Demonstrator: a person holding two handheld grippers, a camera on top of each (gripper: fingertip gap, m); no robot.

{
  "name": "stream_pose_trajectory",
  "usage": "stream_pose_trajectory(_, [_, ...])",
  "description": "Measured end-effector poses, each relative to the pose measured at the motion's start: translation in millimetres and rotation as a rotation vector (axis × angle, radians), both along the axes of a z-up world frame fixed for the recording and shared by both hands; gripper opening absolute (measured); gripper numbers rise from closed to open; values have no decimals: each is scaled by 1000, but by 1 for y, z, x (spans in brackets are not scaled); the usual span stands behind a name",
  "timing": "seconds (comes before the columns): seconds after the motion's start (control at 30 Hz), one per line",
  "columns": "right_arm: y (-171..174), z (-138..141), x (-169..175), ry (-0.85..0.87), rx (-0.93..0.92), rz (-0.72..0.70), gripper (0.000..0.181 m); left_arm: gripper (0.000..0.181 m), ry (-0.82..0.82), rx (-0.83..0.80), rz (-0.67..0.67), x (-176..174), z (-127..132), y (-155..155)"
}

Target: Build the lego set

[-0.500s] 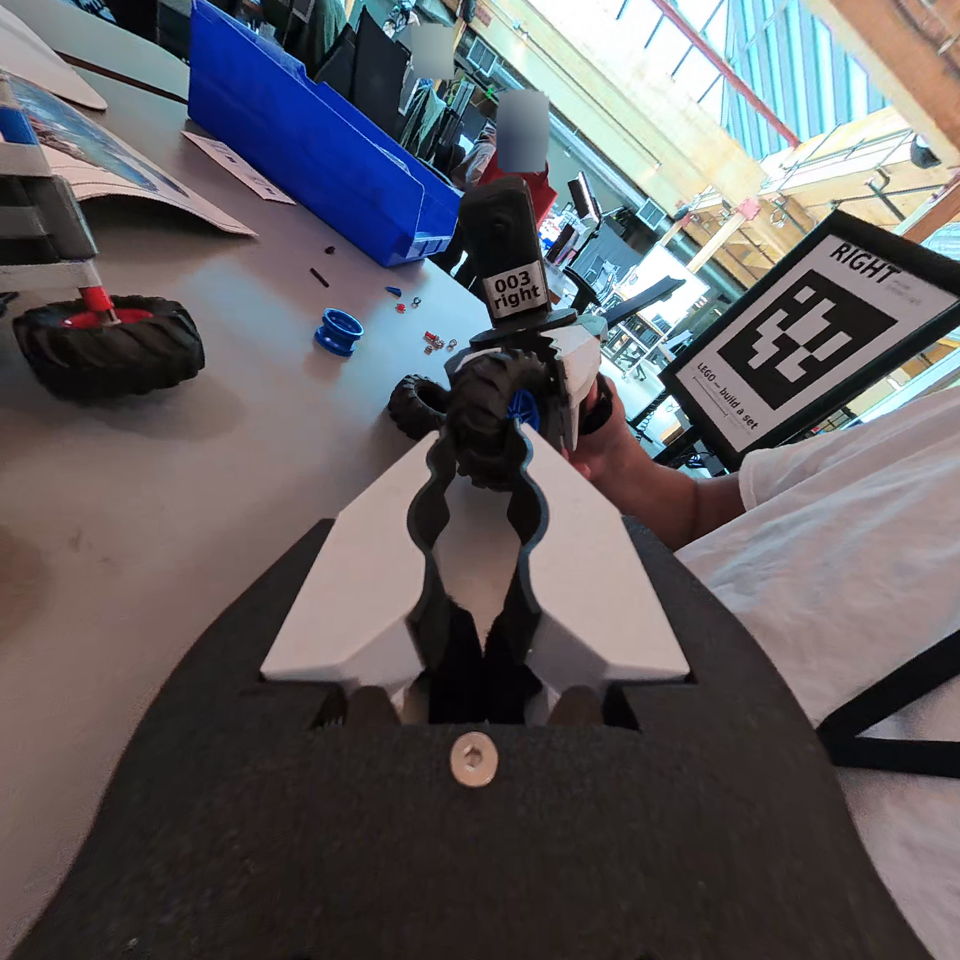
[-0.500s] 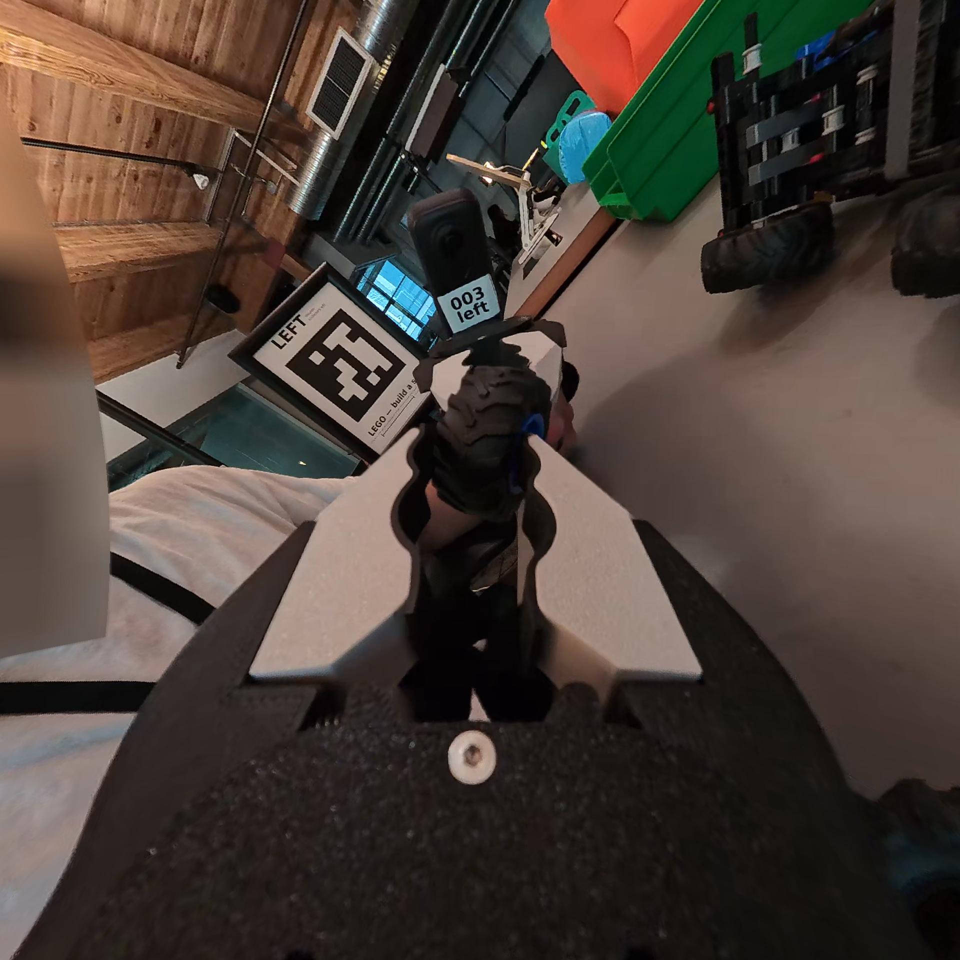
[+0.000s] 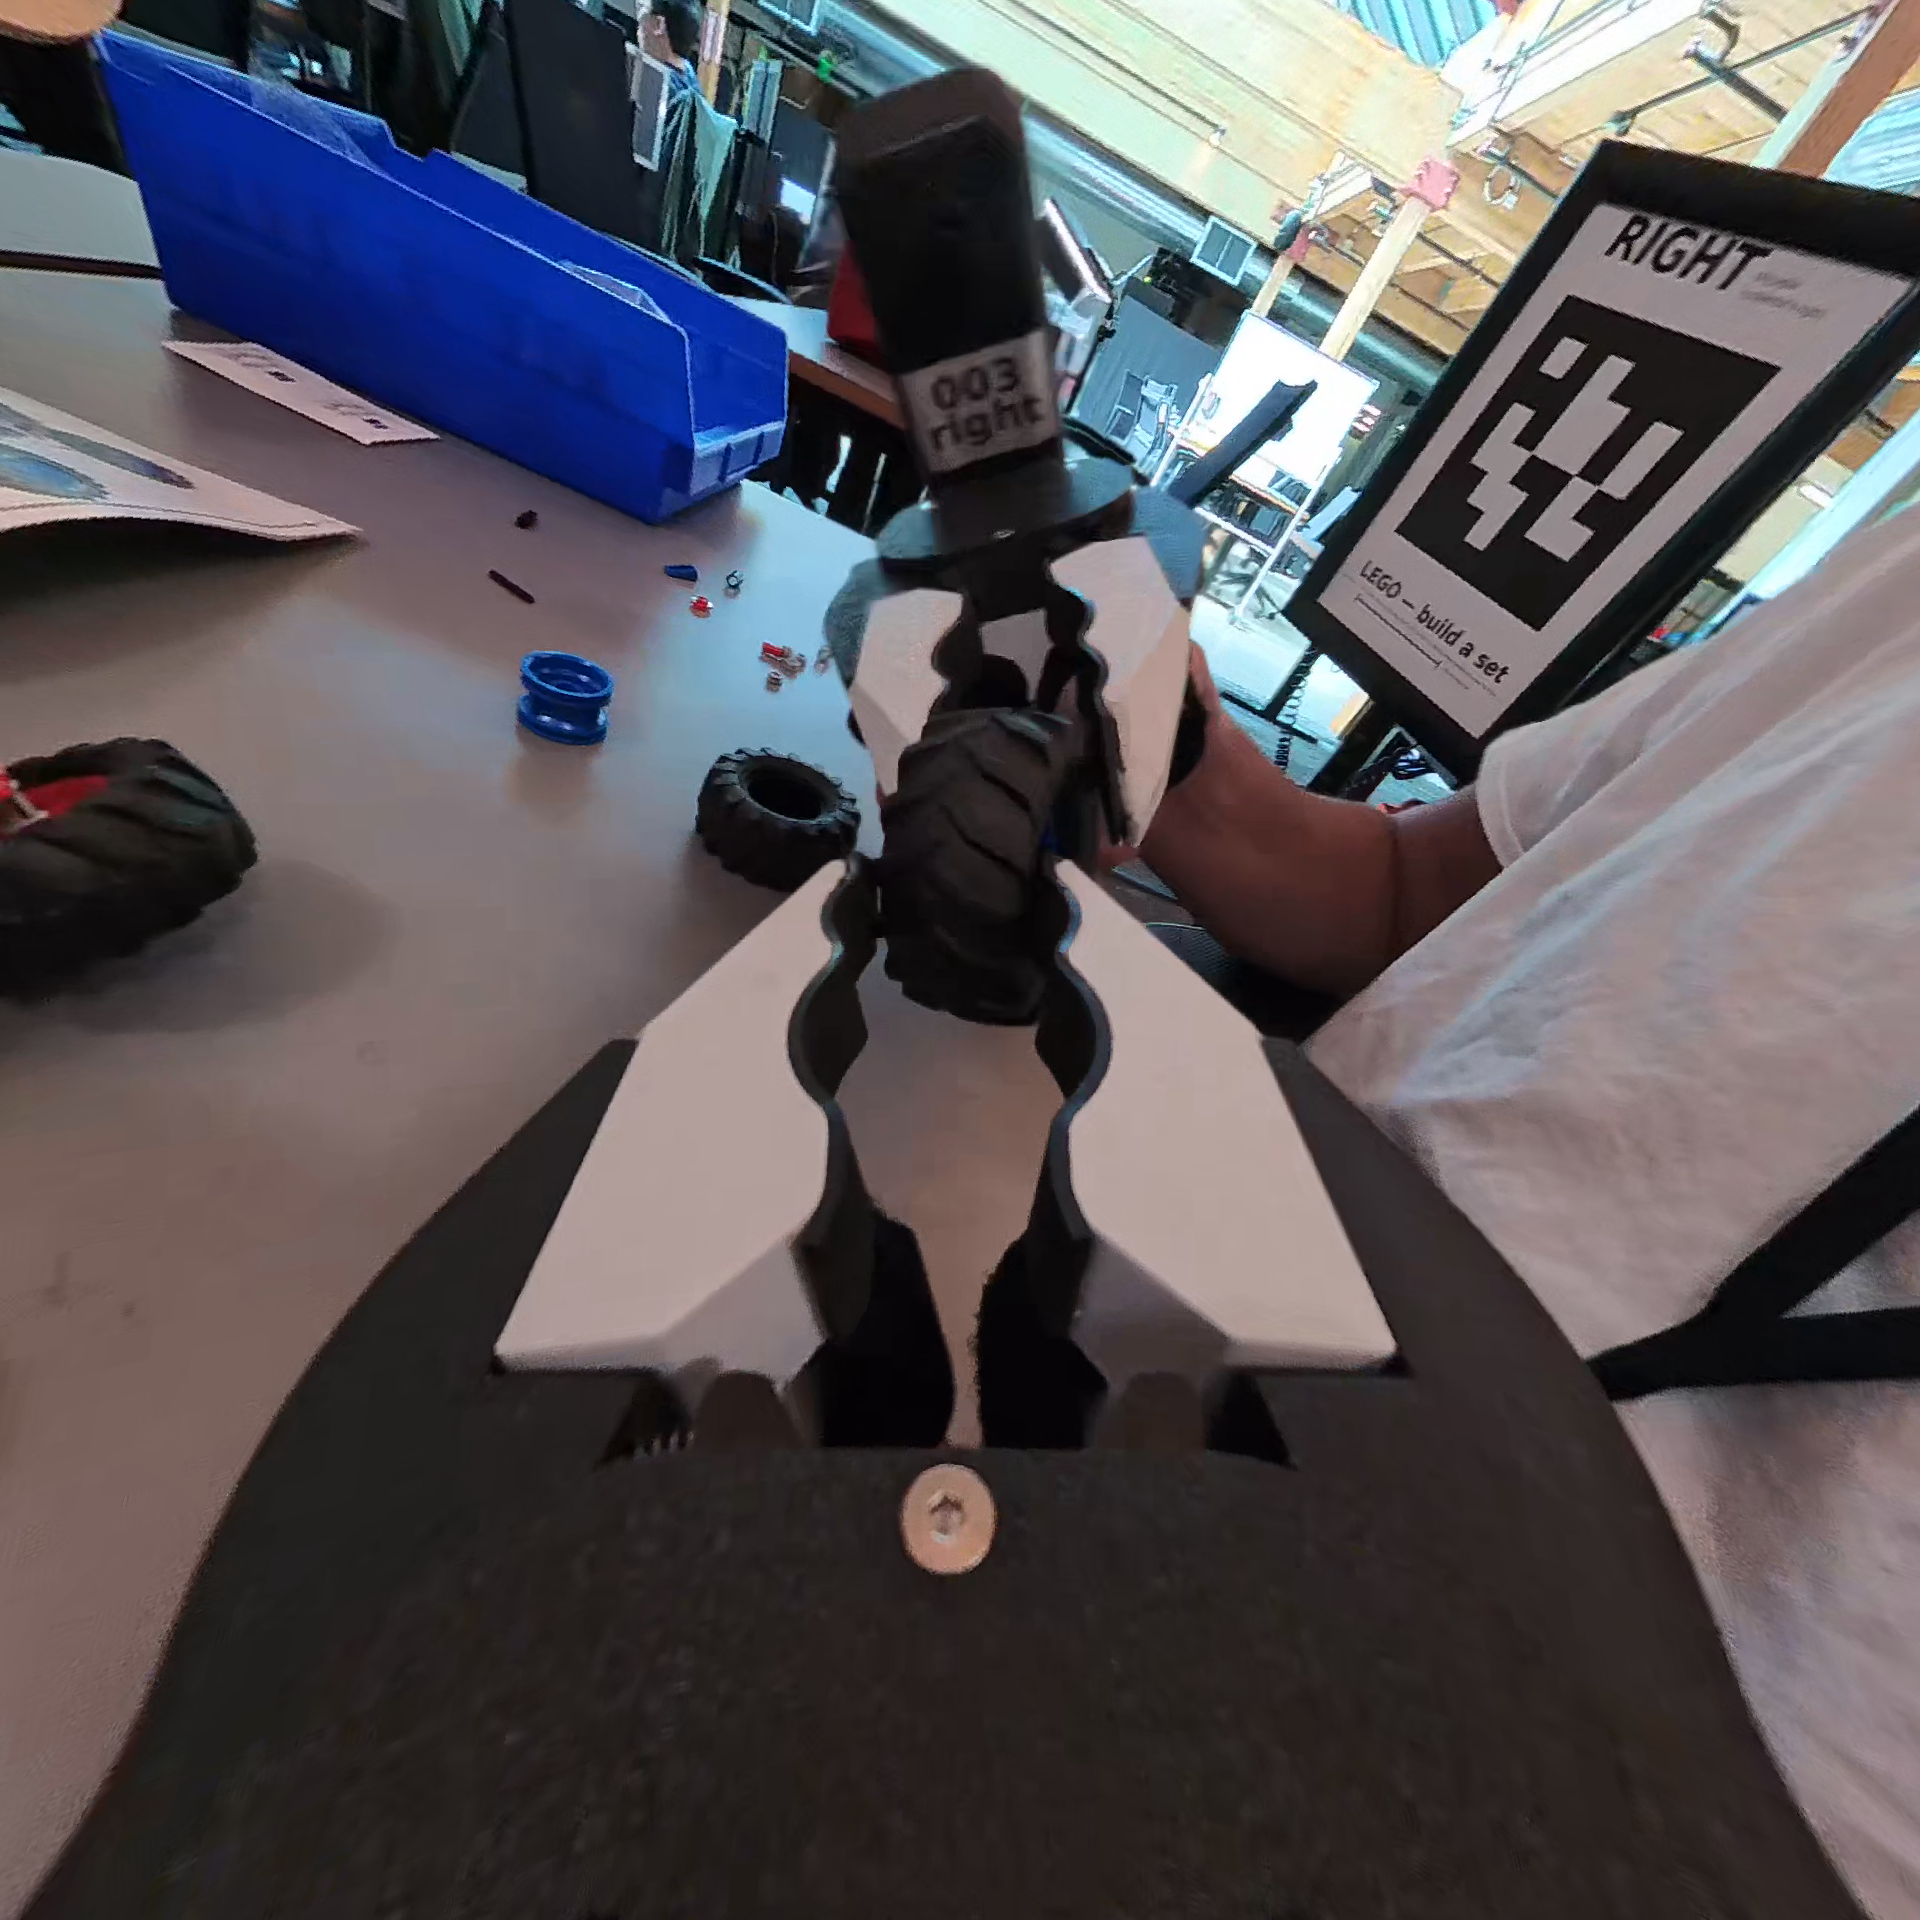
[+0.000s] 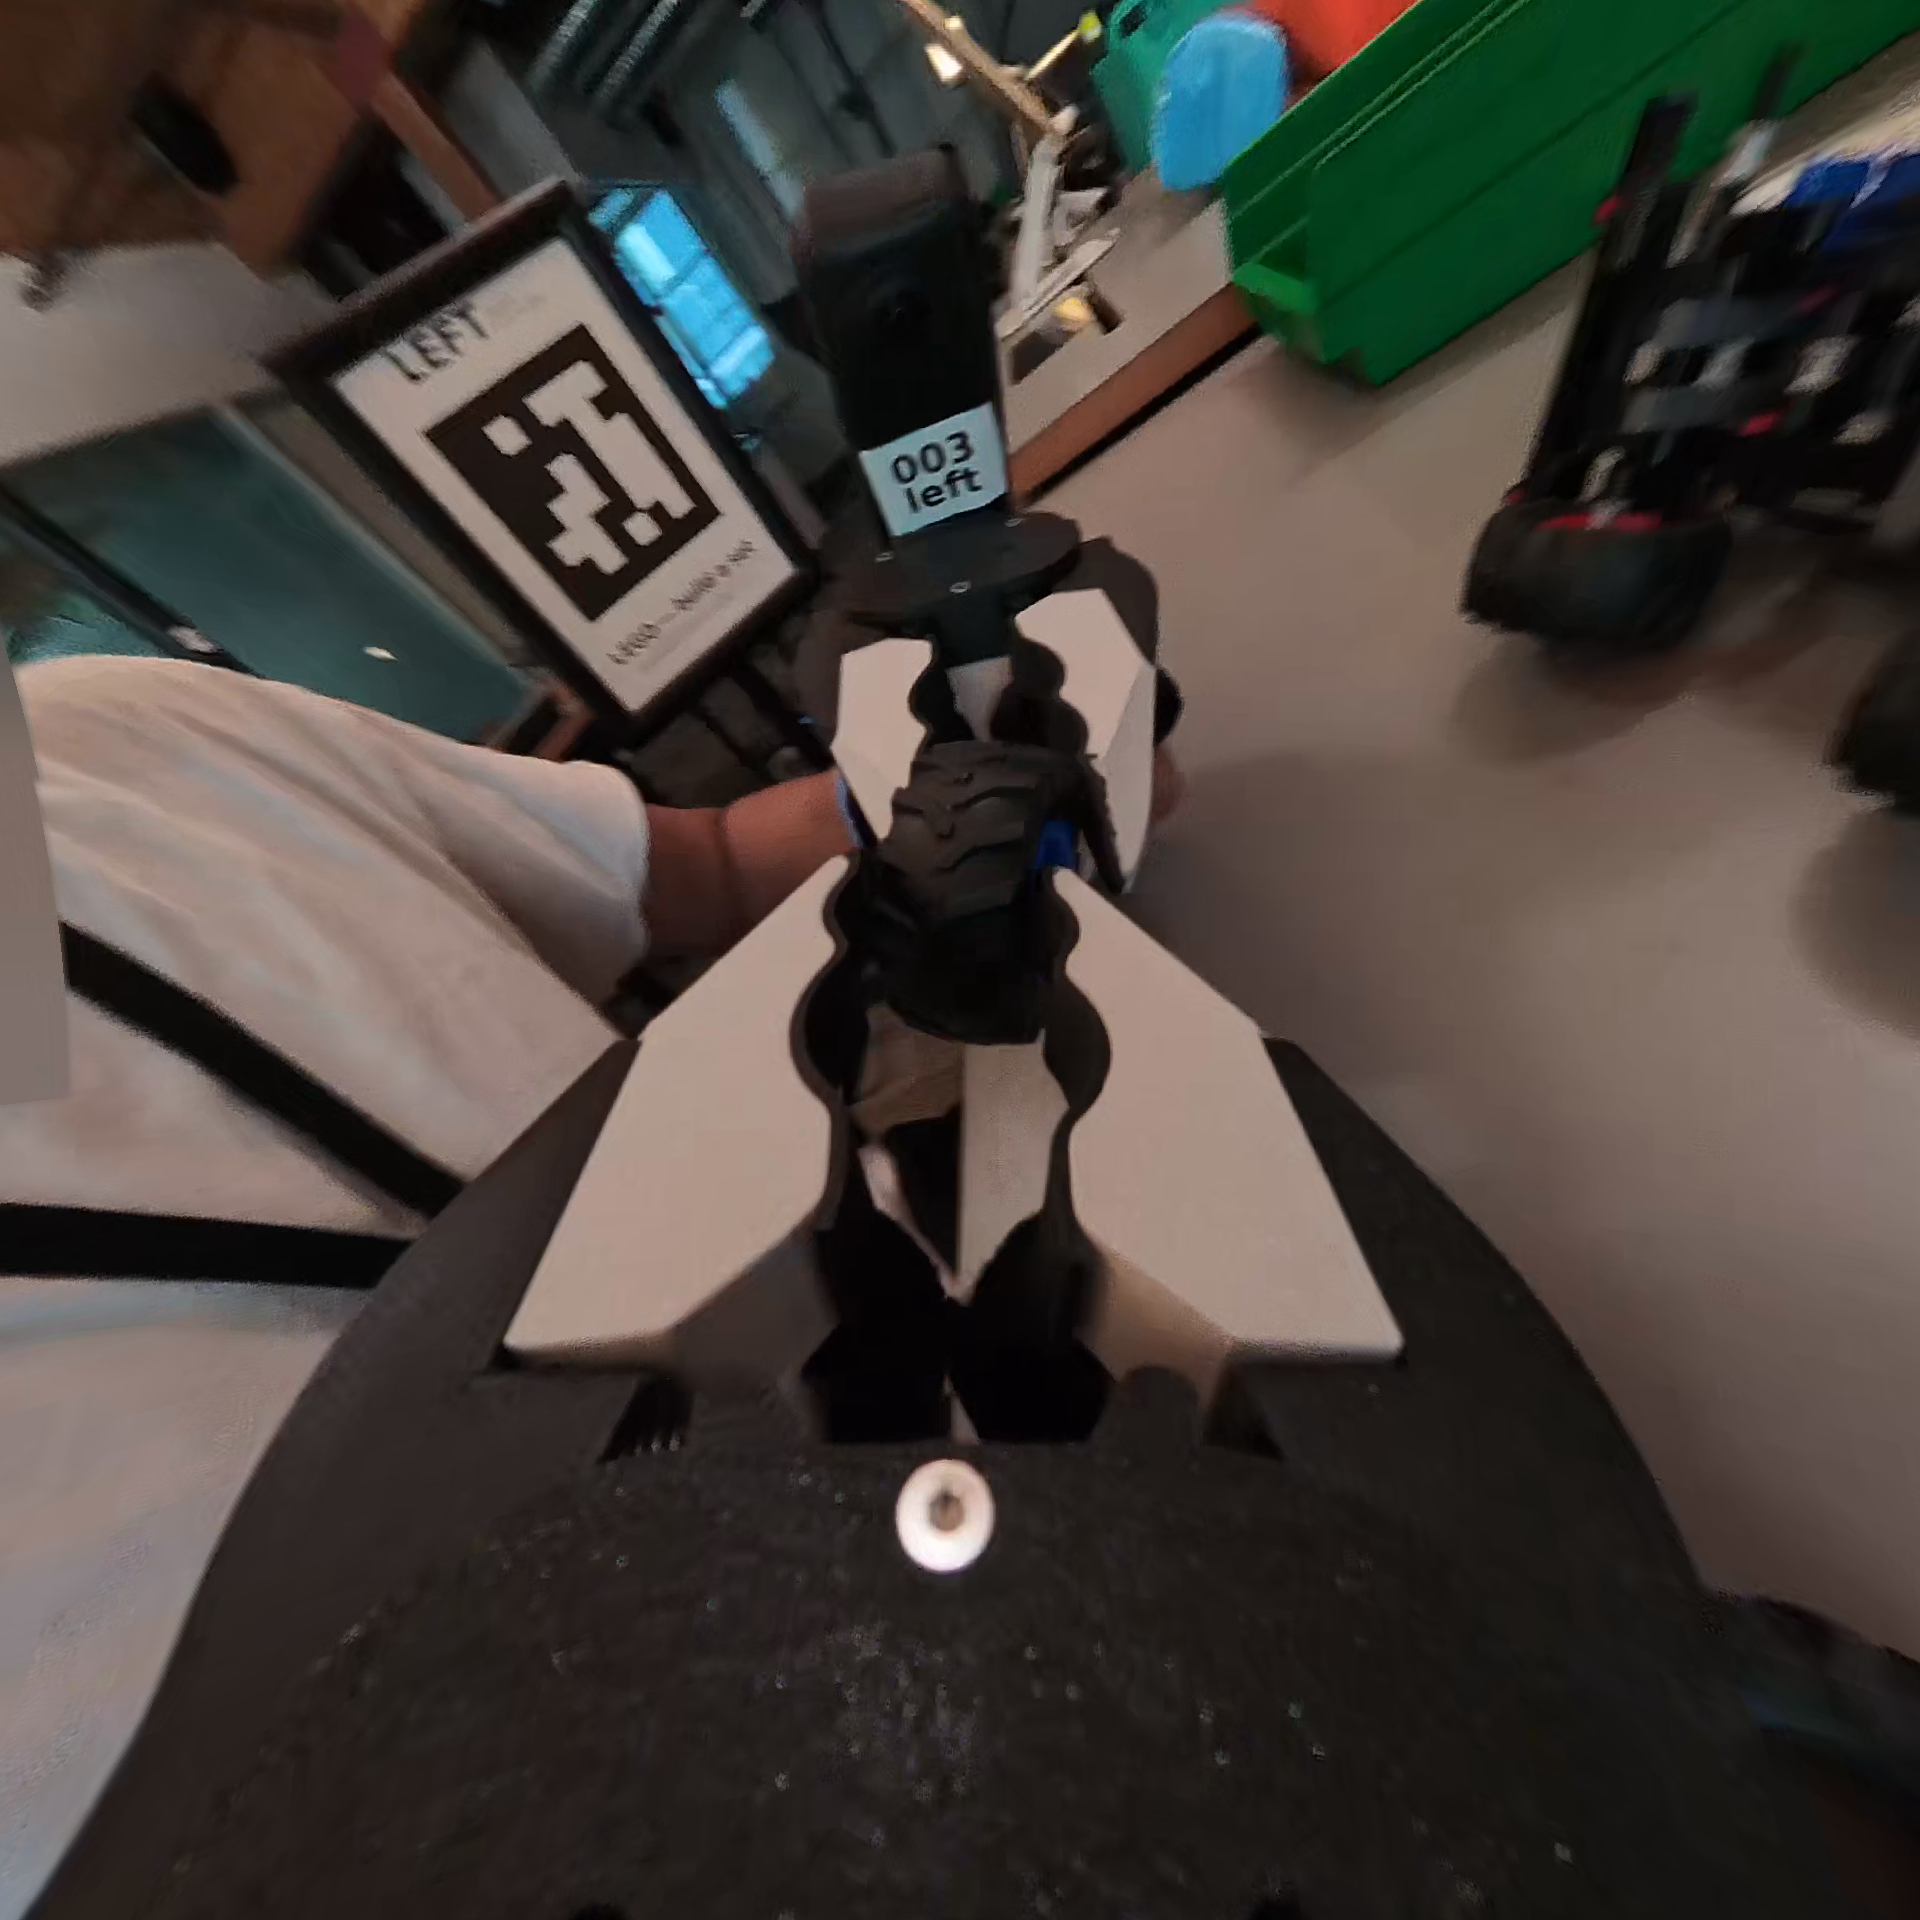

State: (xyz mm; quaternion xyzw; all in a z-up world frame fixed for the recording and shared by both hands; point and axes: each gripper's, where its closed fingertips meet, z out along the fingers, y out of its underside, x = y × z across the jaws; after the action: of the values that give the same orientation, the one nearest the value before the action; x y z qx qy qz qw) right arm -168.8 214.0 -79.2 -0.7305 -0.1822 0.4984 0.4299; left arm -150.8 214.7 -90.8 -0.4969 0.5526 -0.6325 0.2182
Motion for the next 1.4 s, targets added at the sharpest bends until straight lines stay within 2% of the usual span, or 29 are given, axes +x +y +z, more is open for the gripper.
stream_pose_trajectory(0.1, [15, -6, 19, -258, 218, -225, 28, 27, -27, 54, 112, 4, 2, 17])
stream_pose_trajectory(0.17, [14, -4, 15, -377, 421, -264, 35, 26, -140, 95, 134, -2, 15, 19])
stream_pose_trajectory(0.27, [10, -2, 13, -543, 595, -330, 28, 27, -288, 356, 205, -6, 23, 17])
stream_pose_trajectory(0.3, [8, 2, 9, -549, 630, -334, 28, 27, -347, 436, 212, -9, 27, 11])
stream_pose_trajectory(0.37, [4, 8, 0, -479, 600, -300, 35, 27, -416, 476, 188, -13, 35, -1])
stream_pose_trajectory(0.43, [1, 5, -7, -416, 525, -226, 46, 27, -416, 434, 131, -16, 36, -11])
stream_pose_trajectory(0.5, [-10, 10, -14, -355, 547, -154, 29, 28, -418, 458, 108, -17, 33, -14])
stream_pose_trajectory(0.63, [-16, 4, -15, -535, 620, -99, 30, 28, -420, 670, 79, -20, 23, -19])
stream_pose_trajectory(0.8, [-37, 20, -26, -725, 791, -11, 31, 27, -465, 962, 52, -27, 27, -29])
stream_pose_trajectory(0.9, [-45, 25, -28, -724, 836, 58, 31, 27, -524, 1054, 40, -29, 34, -36])
stream_pose_trajectory(0.97, [-43, 21, -26, -732, 819, 87, 30, 27, -502, 1075, 14, -26, 31, -33])
stream_pose_trajectory(1.13, [-31, 17, -19, -644, 753, 126, 29, 27, -419, 953, -104, -18, 23, -22])
stream_pose_trajectory(1.3, [-31, -5, -27, -722, 747, 265, 32, 27, -327, 1031, -257, -9, -16, -28])
stream_pose_trajectory(1.4, [-13, -9, -12, -772, 711, 220, 31, 28, -288, 1079, -183, 4, -18, -7])
